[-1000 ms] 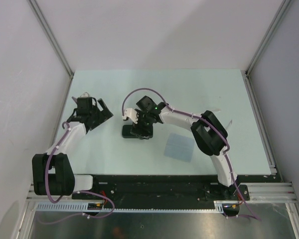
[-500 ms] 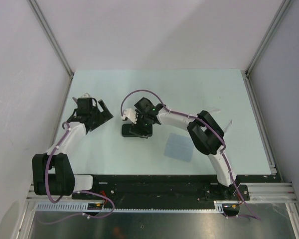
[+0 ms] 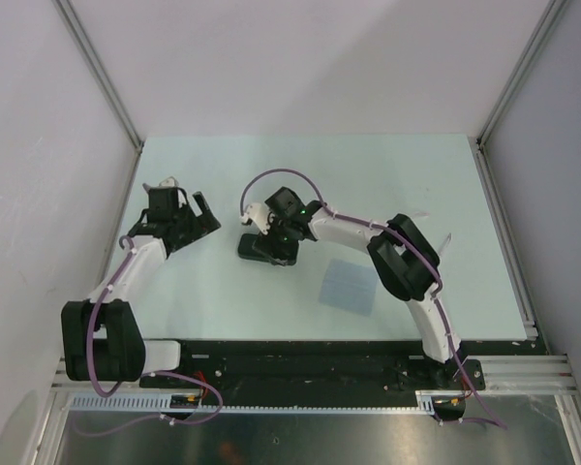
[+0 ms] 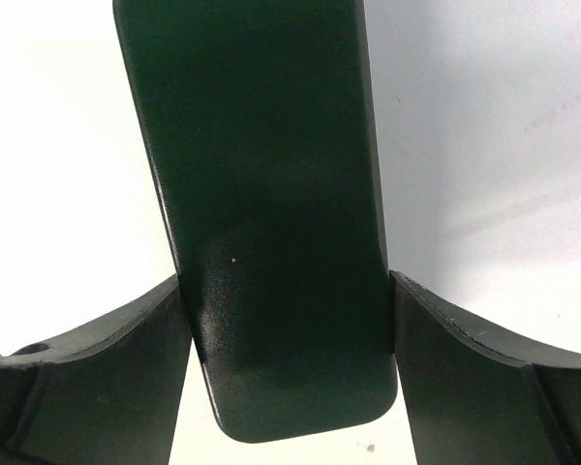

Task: Organize the sunglasses
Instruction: Open the sunglasses case at the center of the board.

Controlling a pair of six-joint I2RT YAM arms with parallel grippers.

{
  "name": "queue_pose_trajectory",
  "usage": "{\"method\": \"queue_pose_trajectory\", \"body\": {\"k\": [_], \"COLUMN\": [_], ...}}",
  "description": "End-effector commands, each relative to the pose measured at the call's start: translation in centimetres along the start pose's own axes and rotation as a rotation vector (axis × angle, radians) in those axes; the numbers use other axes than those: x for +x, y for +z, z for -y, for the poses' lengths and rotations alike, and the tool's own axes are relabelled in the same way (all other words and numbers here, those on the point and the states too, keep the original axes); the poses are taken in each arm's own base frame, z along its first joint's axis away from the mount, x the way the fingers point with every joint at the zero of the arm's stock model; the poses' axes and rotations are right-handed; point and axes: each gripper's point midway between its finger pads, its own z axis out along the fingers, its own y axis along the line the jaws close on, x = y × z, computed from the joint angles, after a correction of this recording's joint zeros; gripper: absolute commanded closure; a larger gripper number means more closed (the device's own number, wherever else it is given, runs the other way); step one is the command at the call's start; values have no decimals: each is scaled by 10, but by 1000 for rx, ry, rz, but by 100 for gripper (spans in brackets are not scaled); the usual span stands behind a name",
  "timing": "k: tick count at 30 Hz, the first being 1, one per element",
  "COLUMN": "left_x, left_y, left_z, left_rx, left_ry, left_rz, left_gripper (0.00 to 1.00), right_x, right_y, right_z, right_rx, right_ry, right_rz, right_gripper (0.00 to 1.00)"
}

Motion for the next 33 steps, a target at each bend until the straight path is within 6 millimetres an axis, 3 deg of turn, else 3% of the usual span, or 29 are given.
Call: {"method": "queue_pose_trajectory", "body": {"k": [1, 5, 6, 8, 12, 13, 14, 16, 18, 19, 22, 26, 33], "left_x": [-34, -44, -48, -45, -55, -54, -64, -53, -59, -53, -60, -69, -66], "left_y": [-24, -42, -47, -65, -97, -102, -125, -151, -181, -193, -205, -208, -225], "left_z": [39, 69, 79, 105, 147, 153, 174, 199, 224, 237, 253, 257, 260], "left_rx": [181, 340, 393, 552, 792, 828, 945, 1088, 1179, 1221, 1247, 1241, 1289], "left_ry": [112, 163, 176, 201, 187, 184, 241, 254, 352, 389, 389, 348, 364], "left_rz": [72, 114, 137, 123, 148, 143, 229, 232, 317, 315, 334, 348, 363], "left_gripper": [0, 0, 0, 0, 0, 0, 0, 0, 0, 0, 0, 0, 0], "right_x": [-50, -69, -71, -81, -102, -112, -117, -134, -143, -152, -169, -181, -186], "right_y": [-57, -96, -113, -132, -183, -201, -211, -239, -256, -267, -297, -331, -355], "right_z": [15, 32, 48, 54, 68, 65, 64, 56, 48, 44, 32, 21, 3], "right_rx": [-17, -63, -50, -98, -153, -182, -196, -272, -328, -356, -402, -453, -564], "right_ry": [206, 419, 458, 558, 624, 609, 612, 622, 656, 628, 610, 583, 521], "right_rz": [207, 349, 391, 460, 595, 640, 667, 739, 771, 813, 885, 961, 995], "right_gripper": [61, 62, 63, 63, 62, 62, 62, 62, 61, 61, 61, 61, 60]}}
